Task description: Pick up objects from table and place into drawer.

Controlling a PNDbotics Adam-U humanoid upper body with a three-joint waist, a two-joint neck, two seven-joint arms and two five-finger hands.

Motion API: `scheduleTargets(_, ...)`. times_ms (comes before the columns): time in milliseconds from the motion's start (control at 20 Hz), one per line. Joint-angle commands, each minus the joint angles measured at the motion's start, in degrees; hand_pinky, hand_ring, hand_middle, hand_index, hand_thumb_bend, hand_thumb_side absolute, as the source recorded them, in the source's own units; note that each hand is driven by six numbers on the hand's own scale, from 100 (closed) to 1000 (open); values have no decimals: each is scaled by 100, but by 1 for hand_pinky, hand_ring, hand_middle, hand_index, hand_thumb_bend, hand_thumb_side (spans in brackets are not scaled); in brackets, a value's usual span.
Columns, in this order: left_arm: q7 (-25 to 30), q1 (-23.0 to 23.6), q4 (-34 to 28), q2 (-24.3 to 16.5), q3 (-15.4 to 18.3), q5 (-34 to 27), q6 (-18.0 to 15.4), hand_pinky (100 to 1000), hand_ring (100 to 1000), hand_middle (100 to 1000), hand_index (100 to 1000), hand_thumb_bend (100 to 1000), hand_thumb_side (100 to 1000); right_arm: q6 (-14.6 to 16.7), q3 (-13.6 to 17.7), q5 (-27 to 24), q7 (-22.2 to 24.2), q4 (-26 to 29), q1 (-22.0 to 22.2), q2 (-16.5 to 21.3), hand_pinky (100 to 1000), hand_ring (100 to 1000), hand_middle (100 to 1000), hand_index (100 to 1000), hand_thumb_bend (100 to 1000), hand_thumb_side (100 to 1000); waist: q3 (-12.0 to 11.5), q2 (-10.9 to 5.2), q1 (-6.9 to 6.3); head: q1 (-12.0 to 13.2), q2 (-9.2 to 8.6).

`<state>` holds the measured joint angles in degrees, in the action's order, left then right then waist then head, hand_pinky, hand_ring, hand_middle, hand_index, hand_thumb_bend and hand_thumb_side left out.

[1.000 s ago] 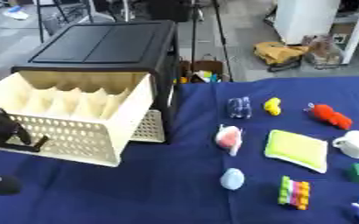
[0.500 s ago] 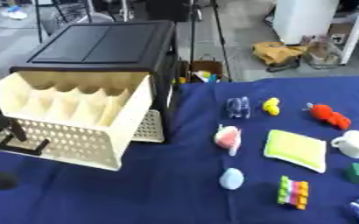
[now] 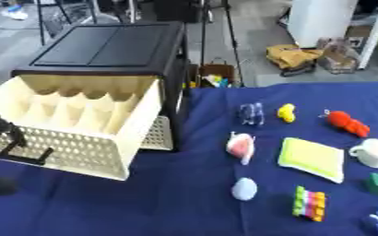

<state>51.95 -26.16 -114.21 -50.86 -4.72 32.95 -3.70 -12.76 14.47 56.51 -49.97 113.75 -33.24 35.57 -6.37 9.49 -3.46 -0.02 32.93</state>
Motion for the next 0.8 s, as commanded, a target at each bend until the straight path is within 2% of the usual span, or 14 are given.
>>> scheduleTargets(50,-62,-126,-38,-164,257,-74,-48,100,147,213,994,726,1000,-239,45,52,-200,84,-61,121,577,645,600,665,100,1000,-14,-92,7,-23,-55)
scheduleTargets(300,-357,-190,-38,-204,445,-255,-53,100,135,203,961,728,1000,-245,54,62,-200,84,-60,134,577,645,600,666,100,1000,-25,-96,11,-42,-64)
scheduleTargets(400,-540,-208,-38,-213,533,-303,16,100,129,194,940,687,1000,-250,58,64,-200,84,-54,136,577,645,600,666,100,1000,-30,-100,13,-50,-67)
scheduleTargets(800,-1130,-241,-38,-216,678,-422,283,100,120,188,944,691,1000,-263,70,77,-200,84,-52,142,578,645,600,666,100,1000,-26,-106,10,-63,-70)
